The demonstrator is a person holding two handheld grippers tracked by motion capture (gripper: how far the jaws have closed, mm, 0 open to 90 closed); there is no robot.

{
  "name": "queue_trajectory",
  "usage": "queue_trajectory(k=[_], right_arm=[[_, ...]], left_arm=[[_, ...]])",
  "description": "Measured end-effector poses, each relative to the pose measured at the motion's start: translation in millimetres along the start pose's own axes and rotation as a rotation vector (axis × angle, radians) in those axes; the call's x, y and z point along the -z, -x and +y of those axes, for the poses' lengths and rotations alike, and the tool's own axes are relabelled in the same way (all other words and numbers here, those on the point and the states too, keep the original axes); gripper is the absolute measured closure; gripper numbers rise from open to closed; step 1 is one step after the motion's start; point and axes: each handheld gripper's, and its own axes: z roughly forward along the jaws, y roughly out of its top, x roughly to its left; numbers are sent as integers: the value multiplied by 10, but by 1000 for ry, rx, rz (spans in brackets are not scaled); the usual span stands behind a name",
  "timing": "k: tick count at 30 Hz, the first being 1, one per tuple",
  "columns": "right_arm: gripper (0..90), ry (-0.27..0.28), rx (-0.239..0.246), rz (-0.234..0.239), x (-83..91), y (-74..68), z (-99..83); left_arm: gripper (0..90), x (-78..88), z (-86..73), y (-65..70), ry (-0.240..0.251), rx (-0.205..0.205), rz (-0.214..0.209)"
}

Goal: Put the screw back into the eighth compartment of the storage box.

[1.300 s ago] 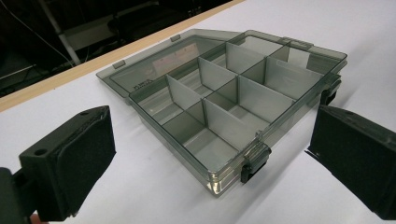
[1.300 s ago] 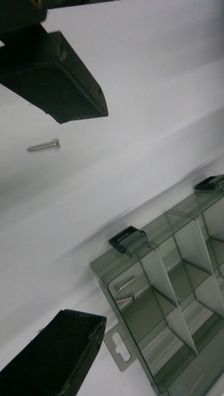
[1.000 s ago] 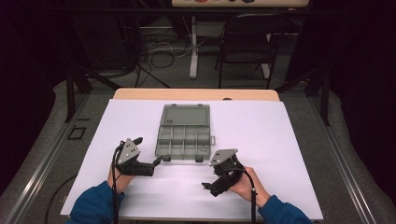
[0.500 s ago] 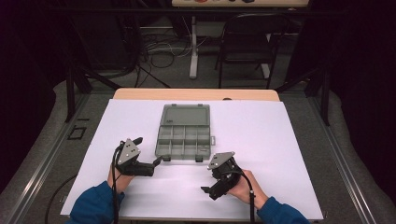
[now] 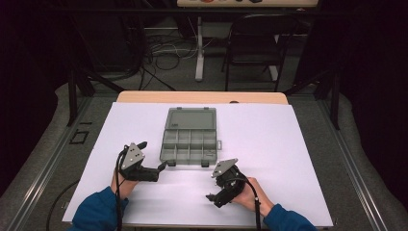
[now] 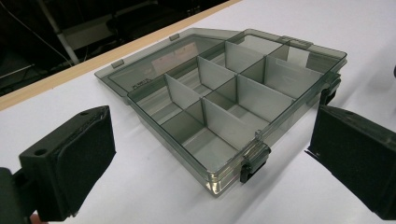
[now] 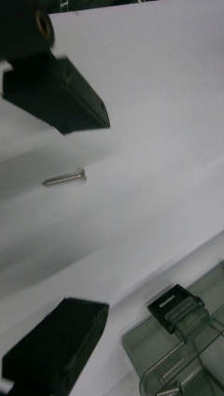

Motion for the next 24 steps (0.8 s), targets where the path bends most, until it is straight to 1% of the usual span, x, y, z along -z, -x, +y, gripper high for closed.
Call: queue_trajectory(k=[1,2,3,4,6,7,8,9,10,12,15,17,20,21,22,24], right_arm=[[148,-4,-2,-1,-4,-16,3],[157,-1,1,3,-13,-29,4],[220,-8,8,6,-20,-34,6],[276,-10,3,7,-22,-48,7],[354,-12,11,5,-37,-56,4],[392,-18,14,19,-43,-58,3],[422,-20,8,21,-55,-70,1],[485,-28,15,21,-59,-74,1],[526,-29,13,36,-66,-82,-1],[602,-35,14,45,-70,-90,-1],[701,-40,30,58,-82,-94,-3],[759,-44,31,64,-88,-96,-9],[831,-43,26,61,-82,-94,-12],[838,-40,25,64,-85,-91,-16],[841,-44,12,67,-80,-95,-20],[846,-40,15,66,-82,-88,-22]], left_arm=[[0,1,1,-1,0,-1,-4],[0,1,1,0,0,-1,-4],[0,0,2,1,0,-2,-6],[0,-1,2,2,0,-3,-6],[0,-2,1,0,-1,-2,-6],[0,-2,0,-1,-1,-2,-5],[0,-2,0,-3,-1,-1,-4],[0,-4,-2,-2,2,0,0],[0,0,-1,-6,-1,-2,-3],[0,0,0,-3,1,-1,2],[0,3,2,0,4,0,2],[0,3,2,-2,0,-2,2],[0,-1,2,-1,0,-3,-4],[0,-2,2,0,0,-1,-5],[0,-1,4,1,0,-4,-4],[0,1,4,0,0,-4,-5]])
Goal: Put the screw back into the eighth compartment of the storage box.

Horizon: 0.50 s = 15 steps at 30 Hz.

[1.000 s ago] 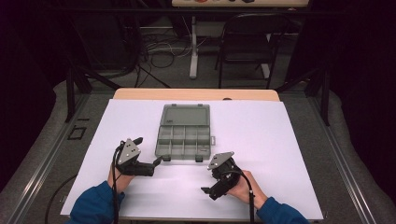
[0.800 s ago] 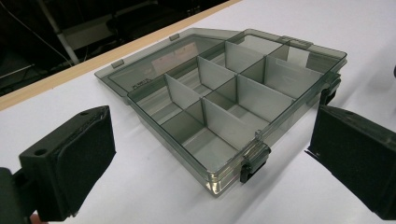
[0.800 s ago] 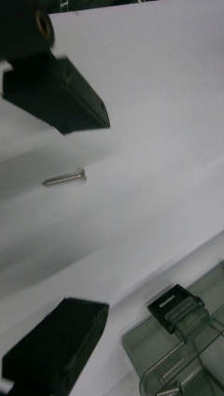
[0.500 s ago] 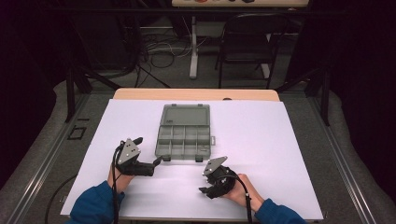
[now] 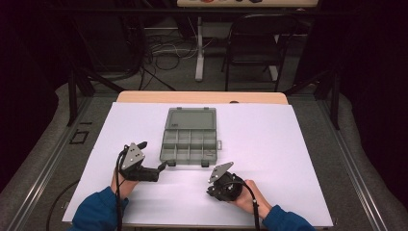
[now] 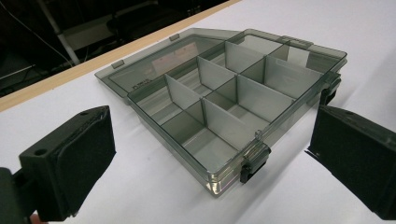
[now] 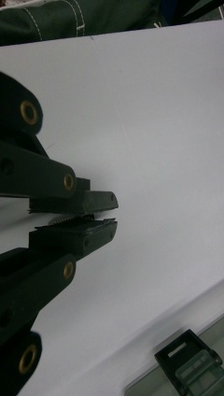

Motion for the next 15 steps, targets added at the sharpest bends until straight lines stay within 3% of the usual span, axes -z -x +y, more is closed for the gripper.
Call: queue_trajectory(k=[2,15], right_arm=[[878,2,-1,2,10,5,-3],[881,24,-9,-17,60,17,4]], left_arm=[[0,2,0,-1,1,-2,4],[0,-1,0,2,1,0,0]])
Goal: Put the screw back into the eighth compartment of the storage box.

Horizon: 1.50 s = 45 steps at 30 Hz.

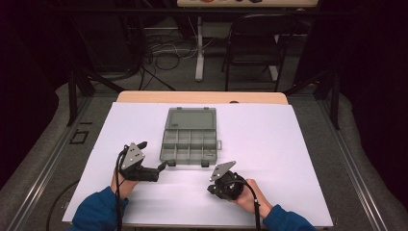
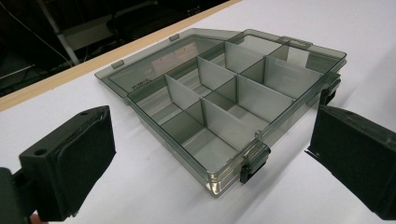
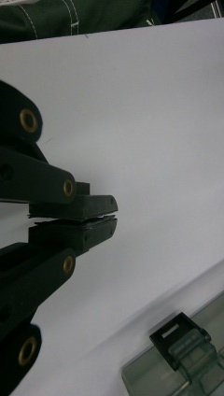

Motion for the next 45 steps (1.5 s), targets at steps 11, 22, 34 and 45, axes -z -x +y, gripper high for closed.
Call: queue_trajectory(k=[11,22,34,45], right_arm=[[881,33,-3,-27,92,47,7],[881,52,-8,-69,207,94,-4],[881,85,-10,-108,307,151,4],[881,102,-11,-142,391,189,27]], left_arm=[[0,0,-2,-5,1,3,6],[0,-1,-2,-2,3,4,7],[0,-7,-6,-4,5,8,3],[0,-12,-8,-1,1,5,2]])
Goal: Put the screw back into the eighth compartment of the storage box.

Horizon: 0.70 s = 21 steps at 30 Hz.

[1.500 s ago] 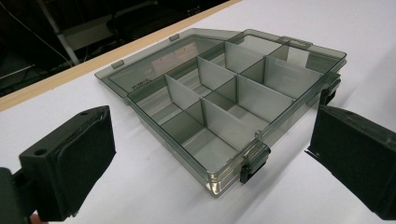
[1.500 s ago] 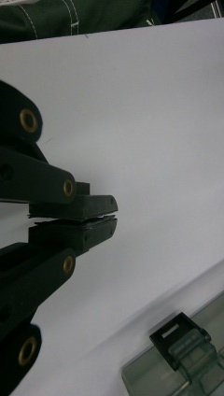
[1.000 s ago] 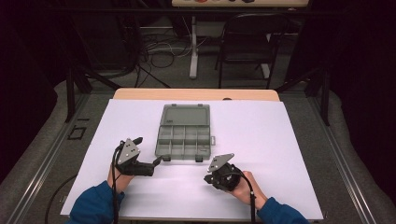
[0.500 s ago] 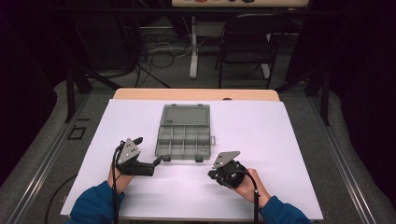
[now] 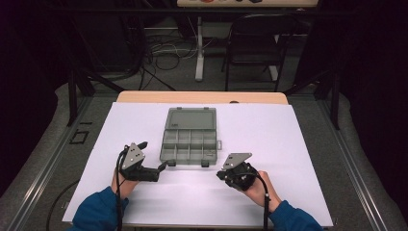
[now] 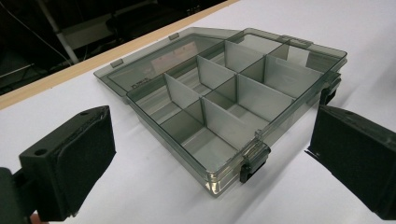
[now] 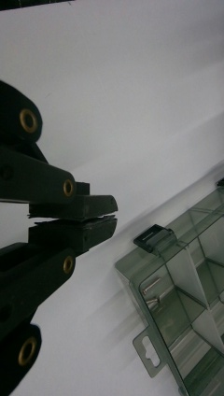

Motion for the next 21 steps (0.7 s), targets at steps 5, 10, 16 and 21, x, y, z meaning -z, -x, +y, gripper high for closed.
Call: queue_trajectory(k=[5,10,16,21], right_arm=[[881,13,-3,-16,37,23,18],[881,16,-9,-26,82,52,44],[881,26,-6,-46,125,99,83],[881,39,-2,-66,169,142,140]], left_arm=[[0,3,1,-3,1,-1,3],[0,5,2,-2,1,1,3],[0,1,2,-4,2,1,4],[0,-1,1,-2,0,-1,2]])
